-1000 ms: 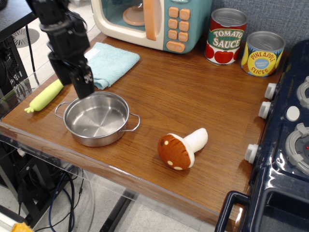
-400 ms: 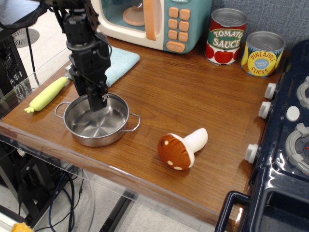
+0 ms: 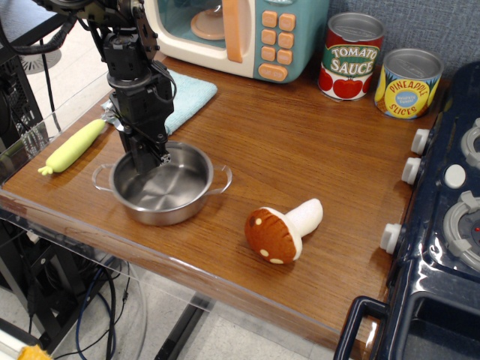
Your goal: Move the pot right under the two cans
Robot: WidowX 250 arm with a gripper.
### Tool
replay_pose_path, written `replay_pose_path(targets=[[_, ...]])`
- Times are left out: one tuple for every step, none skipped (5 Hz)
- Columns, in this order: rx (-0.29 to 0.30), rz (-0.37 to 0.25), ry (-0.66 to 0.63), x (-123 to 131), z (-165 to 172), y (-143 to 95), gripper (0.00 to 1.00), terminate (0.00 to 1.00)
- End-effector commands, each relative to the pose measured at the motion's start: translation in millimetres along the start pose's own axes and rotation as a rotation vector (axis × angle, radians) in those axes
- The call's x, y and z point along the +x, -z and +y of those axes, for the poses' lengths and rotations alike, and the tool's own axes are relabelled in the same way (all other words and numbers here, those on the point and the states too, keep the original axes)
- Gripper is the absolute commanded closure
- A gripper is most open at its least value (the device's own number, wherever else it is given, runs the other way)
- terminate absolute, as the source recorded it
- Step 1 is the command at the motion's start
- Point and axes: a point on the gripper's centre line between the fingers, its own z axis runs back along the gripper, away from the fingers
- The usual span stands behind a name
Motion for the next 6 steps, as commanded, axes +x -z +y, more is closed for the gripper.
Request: replay_pose_path(targets=[[0.003,-0.064,-0.007,-6,9,-28,1.00,0.00],[-0.026,-0.087,-0.034,-6,6,-42,1.00,0.00],[-0.076,-0.147,-0.111,-1,3,-68,1.00,0.00],[-0.124,-0.151,-0.203,17,-5,-82,1.00,0.00],[-0.171,-0.148,-0.302,50,-19,-85,1.00,0.00],[-0.157,-0.148,-0.343,77,-29,-84,1.00,0.00]])
